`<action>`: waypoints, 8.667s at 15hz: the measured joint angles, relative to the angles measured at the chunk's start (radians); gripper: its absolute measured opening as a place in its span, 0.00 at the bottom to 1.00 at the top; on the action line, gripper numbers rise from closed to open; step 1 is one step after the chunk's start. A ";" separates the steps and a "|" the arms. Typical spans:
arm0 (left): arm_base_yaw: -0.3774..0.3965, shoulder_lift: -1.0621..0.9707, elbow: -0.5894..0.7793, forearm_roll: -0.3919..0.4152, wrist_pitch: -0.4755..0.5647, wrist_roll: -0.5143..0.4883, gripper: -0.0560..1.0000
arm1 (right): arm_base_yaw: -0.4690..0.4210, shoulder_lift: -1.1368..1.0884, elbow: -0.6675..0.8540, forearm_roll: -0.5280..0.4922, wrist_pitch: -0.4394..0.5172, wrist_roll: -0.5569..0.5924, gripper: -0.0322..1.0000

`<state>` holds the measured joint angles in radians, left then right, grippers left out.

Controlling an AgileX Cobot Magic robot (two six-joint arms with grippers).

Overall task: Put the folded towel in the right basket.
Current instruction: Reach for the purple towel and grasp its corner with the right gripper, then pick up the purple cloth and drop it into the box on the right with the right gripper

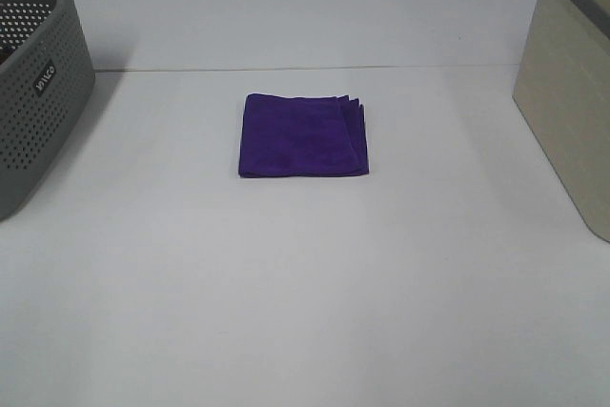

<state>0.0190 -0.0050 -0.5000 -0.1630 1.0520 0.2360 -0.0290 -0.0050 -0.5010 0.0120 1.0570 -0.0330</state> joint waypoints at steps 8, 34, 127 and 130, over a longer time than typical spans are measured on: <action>0.000 0.000 0.000 0.000 0.000 0.000 0.99 | 0.000 0.000 0.000 0.000 0.000 0.000 0.91; 0.000 0.000 0.000 0.000 0.000 0.000 0.99 | 0.000 0.000 0.000 0.000 0.000 0.000 0.91; 0.000 0.000 0.000 0.000 0.000 0.000 0.99 | 0.030 1.792 -1.507 0.330 -0.051 -0.014 0.03; 0.000 0.000 0.000 0.000 0.000 0.000 0.99 | -0.149 1.764 -1.507 0.330 -0.036 -0.015 0.03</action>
<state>0.0190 -0.0050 -0.5000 -0.1630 1.0520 0.2360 -0.1780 1.7590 -2.0080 0.3420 1.0210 -0.0480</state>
